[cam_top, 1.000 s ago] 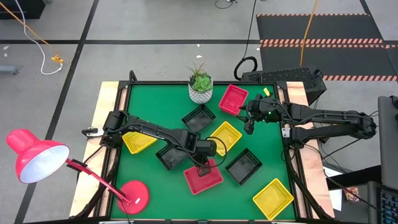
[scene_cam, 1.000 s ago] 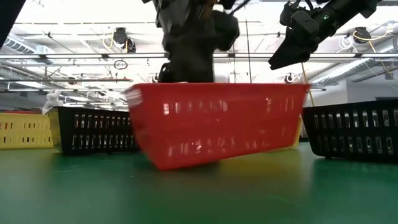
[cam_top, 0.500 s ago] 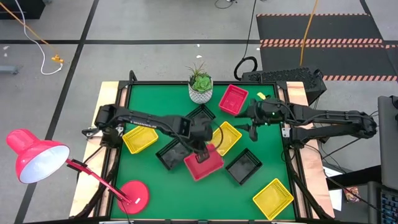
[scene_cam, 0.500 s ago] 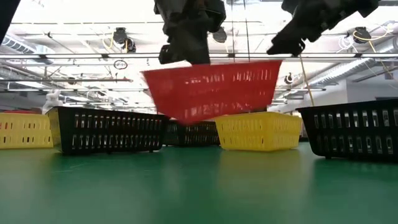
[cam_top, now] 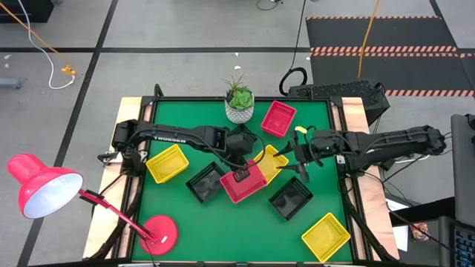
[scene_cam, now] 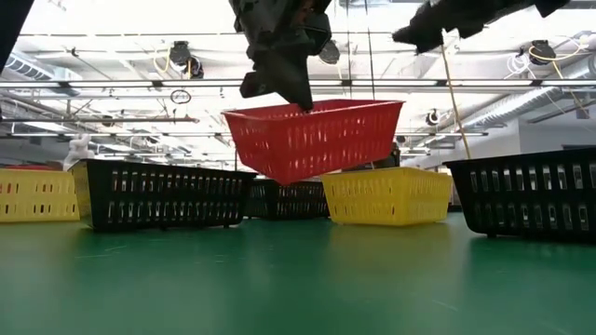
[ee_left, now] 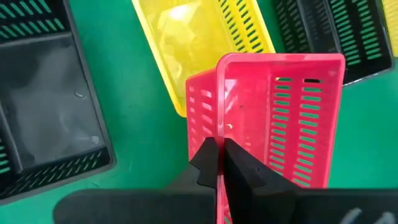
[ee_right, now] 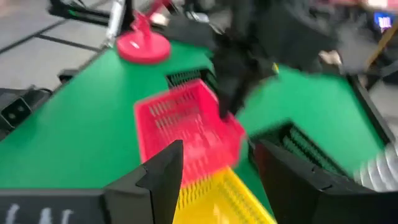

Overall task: Stack baskets by color
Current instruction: Stack the bottom orange bin on the top orange bins

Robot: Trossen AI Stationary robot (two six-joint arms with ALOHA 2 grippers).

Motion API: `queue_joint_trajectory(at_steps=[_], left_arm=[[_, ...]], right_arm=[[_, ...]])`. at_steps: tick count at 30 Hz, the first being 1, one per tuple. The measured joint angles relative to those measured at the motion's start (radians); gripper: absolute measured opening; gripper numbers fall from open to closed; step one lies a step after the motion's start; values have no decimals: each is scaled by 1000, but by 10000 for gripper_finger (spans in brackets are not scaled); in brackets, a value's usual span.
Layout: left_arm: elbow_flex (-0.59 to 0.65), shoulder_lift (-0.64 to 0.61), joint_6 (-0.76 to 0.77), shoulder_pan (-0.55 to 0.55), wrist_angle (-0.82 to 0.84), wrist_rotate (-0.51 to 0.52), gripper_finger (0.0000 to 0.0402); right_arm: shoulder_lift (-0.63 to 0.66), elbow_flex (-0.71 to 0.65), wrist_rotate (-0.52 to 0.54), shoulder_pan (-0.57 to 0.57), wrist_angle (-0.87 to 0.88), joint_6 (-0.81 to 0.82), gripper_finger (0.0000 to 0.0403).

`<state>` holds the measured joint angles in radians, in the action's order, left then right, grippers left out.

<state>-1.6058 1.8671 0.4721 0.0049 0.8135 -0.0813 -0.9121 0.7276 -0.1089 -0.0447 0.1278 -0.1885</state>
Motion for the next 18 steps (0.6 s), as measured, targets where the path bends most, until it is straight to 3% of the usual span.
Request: queue_joint_trajectory(at_steps=[8, 18], left_arm=[[0, 0, -20, 34, -1, -26, 6], [0, 0, -31, 35, -2, -27, 6]], right_arm=[[-53, 1, 5, -79, -129, -42, 163], [-60, 1, 59, -94, -162, -36, 161]])
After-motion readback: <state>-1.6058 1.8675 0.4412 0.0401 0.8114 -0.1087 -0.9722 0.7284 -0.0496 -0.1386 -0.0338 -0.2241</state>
